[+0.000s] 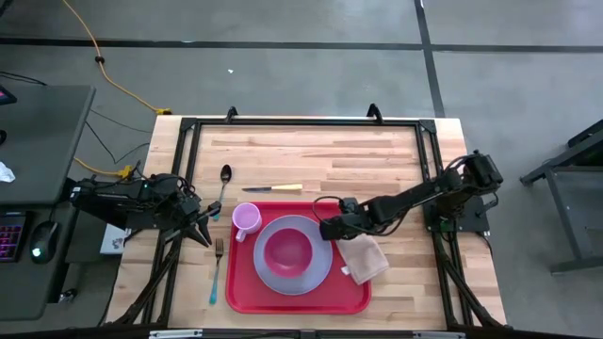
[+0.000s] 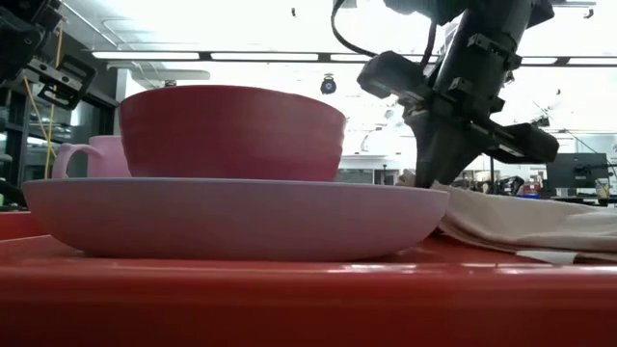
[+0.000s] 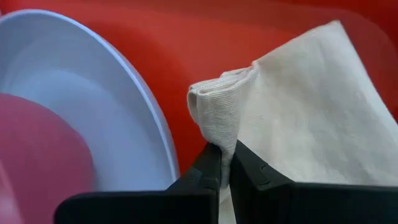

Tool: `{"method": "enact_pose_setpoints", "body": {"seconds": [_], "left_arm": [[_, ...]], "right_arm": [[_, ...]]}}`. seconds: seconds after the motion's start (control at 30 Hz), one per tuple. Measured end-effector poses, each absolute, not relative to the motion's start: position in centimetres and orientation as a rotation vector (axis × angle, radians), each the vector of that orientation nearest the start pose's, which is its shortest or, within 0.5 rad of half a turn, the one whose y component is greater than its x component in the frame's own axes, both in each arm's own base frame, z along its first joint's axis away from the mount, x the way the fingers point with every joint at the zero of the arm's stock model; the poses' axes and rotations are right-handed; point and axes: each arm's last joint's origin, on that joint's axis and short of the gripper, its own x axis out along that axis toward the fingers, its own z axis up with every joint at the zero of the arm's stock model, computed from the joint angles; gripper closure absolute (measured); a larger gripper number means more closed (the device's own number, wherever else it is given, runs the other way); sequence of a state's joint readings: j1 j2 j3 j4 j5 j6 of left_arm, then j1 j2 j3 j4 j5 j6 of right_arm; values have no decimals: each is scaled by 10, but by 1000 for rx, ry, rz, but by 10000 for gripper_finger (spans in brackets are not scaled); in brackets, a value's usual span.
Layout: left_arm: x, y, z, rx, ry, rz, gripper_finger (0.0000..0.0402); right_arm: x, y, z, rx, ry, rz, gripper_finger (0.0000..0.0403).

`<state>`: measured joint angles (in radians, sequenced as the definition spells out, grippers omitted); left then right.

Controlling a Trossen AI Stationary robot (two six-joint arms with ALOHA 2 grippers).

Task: Set up tray
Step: Put the brown napkin to the right of the white plate on the red tray

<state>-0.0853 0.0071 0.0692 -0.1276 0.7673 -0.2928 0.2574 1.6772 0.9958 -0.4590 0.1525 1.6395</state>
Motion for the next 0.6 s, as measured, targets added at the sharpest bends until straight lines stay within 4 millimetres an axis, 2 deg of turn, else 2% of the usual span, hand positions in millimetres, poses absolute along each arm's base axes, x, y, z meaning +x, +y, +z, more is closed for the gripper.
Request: {"method": "enact_pose_setpoints", "body": {"seconds": [0.37,0.6], "left_arm": [[83,-27,175,-297,188,-838,328],[83,-27,175,-297,189,-844,328]], "right_arm": [[312,58,171,1212,930,-764,397],[314,45,171,1228,938,-766,337]]}}
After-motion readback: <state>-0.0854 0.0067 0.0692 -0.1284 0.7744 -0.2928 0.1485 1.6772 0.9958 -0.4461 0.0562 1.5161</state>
